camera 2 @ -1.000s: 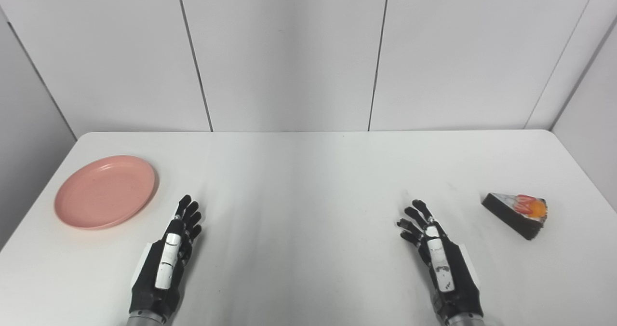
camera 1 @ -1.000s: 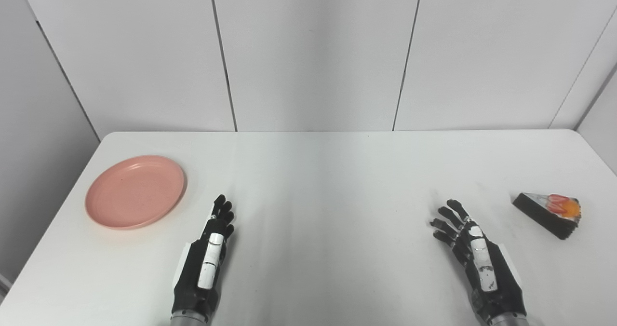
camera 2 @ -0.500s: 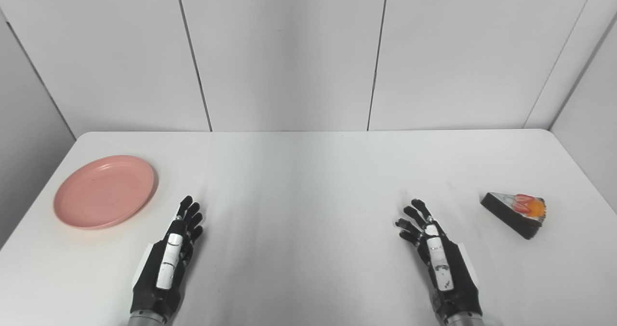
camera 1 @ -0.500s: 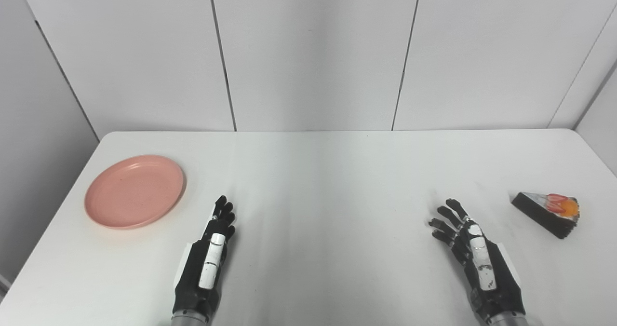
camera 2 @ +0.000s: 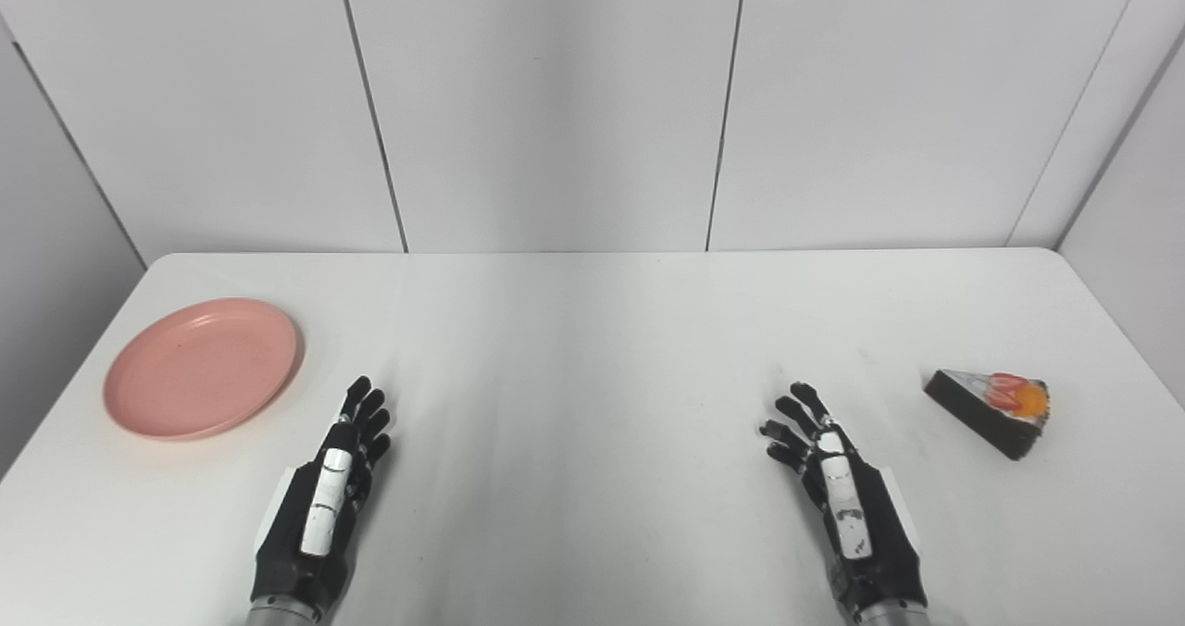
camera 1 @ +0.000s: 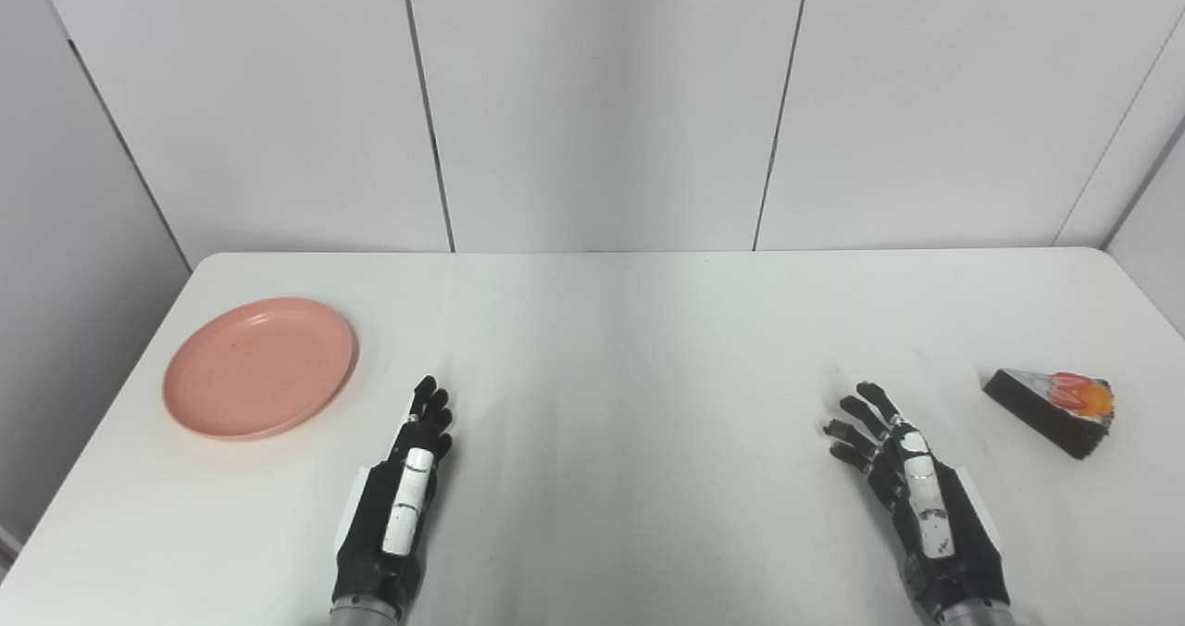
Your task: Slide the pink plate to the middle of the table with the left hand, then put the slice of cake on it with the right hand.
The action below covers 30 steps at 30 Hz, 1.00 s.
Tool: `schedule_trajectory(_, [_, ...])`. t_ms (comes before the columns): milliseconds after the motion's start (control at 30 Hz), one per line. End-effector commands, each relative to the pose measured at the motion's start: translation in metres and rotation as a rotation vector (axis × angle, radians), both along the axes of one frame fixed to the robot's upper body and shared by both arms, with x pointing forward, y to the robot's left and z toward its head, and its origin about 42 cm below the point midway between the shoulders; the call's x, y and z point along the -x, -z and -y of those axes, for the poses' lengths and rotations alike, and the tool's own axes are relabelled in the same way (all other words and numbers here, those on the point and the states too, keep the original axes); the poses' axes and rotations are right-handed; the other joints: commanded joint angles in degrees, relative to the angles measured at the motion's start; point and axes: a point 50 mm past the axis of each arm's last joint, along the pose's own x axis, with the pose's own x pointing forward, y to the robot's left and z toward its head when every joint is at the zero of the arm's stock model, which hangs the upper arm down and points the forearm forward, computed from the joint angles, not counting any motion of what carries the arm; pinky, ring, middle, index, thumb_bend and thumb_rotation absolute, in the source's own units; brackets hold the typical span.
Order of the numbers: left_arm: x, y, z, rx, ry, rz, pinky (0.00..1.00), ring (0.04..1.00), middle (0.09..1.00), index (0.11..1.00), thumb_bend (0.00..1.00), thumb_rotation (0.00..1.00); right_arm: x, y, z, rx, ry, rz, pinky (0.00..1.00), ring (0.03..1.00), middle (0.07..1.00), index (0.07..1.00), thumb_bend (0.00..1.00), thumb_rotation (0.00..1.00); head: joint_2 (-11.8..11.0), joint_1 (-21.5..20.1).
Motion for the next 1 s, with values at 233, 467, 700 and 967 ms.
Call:
schedule_trajectory(233, [-0.002, -0.014, 0.001, -0.008, 0.016, 0.056, 1.00, 1.000, 1.000, 1.000, 0.84, 0.93, -0.001, -0.003, 0.001, 0.008, -0.006, -0.003, 0.82, 0.815, 0.872, 0.895, 0.87, 0.98, -0.25, 0.06])
schedule_trajectory(467, [-0.005, -0.006, 0.007, -0.003, 0.022, 0.052, 1.00, 1.000, 1.000, 1.000, 0.83, 0.93, -0.003, 0.005, 0.008, 0.013, -0.007, -0.005, 0.82, 0.819, 0.871, 0.896, 0.88, 0.98, -2.74, 4.09])
schedule_trajectory(700, [-0.007, 0.006, 0.027, -0.006, 0.028, 0.051, 1.00, 1.000, 1.000, 1.000, 0.79, 0.93, -0.007, 0.024, 0.034, 0.011, -0.009, -0.016, 0.83, 0.819, 0.873, 0.898, 0.89, 0.97, -6.30, 10.81])
schedule_trajectory(967, [-0.013, 0.021, 0.041, -0.028, 0.028, 0.060, 1.00, 0.996, 1.000, 1.000, 0.75, 0.96, -0.014, 0.046, 0.053, 0.017, -0.013, -0.023, 0.82, 0.817, 0.867, 0.900, 0.86, 0.98, -10.27, 13.18])
